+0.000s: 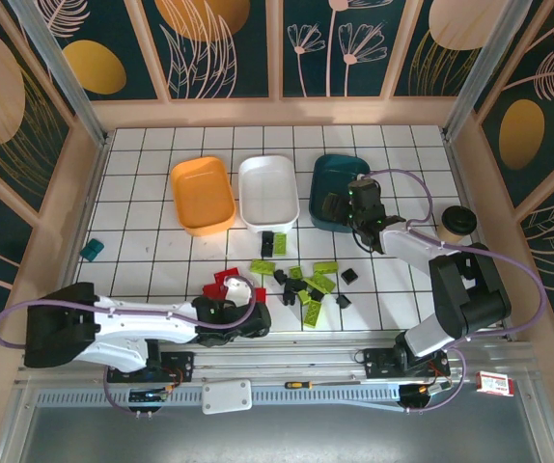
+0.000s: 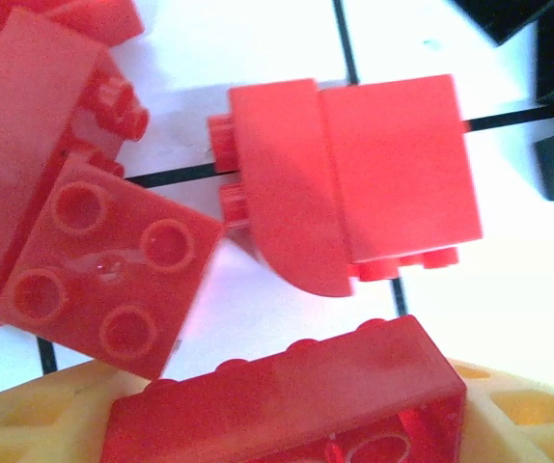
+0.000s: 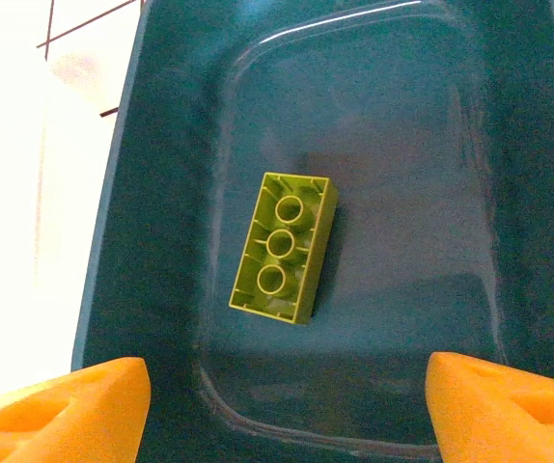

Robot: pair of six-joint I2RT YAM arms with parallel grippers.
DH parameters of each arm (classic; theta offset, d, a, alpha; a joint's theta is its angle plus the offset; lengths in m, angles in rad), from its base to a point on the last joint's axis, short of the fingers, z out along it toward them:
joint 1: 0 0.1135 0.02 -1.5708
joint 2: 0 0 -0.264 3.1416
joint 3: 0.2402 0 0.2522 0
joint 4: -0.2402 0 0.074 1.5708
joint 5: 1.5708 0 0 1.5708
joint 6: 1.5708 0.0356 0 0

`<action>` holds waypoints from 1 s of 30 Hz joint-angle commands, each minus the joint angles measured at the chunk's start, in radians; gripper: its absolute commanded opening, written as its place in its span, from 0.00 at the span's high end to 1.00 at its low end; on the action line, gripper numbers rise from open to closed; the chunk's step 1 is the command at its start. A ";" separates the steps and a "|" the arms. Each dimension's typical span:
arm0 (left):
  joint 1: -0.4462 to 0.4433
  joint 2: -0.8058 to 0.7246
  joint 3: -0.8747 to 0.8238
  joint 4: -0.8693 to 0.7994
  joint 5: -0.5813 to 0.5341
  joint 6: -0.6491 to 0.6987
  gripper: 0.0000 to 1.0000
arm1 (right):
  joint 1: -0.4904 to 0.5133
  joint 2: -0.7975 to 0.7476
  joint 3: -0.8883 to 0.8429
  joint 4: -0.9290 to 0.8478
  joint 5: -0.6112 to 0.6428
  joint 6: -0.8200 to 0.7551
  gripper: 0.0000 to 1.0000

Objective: Sort the legos into containers by color
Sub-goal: Pick up the lego from the middle-left of the table, then place the lego in the container.

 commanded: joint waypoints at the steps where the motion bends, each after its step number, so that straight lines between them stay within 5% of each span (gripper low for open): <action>1: 0.003 -0.076 0.032 0.002 0.012 0.002 0.43 | -0.010 -0.018 -0.008 0.022 -0.005 0.002 0.25; 4: 0.067 -0.154 0.053 -0.023 0.017 0.039 0.44 | -0.011 -0.019 -0.014 0.025 -0.010 0.007 0.25; 9: 0.326 -0.282 0.104 -0.002 -0.005 0.223 0.44 | -0.010 -0.021 -0.022 0.033 -0.014 0.017 0.25; 19: 0.892 0.006 0.331 0.239 0.173 0.463 0.46 | -0.010 -0.034 -0.024 0.009 -0.011 0.027 0.24; 30: 1.040 0.375 0.567 0.263 0.218 0.482 0.41 | -0.010 -0.157 -0.076 -0.025 -0.030 0.018 0.24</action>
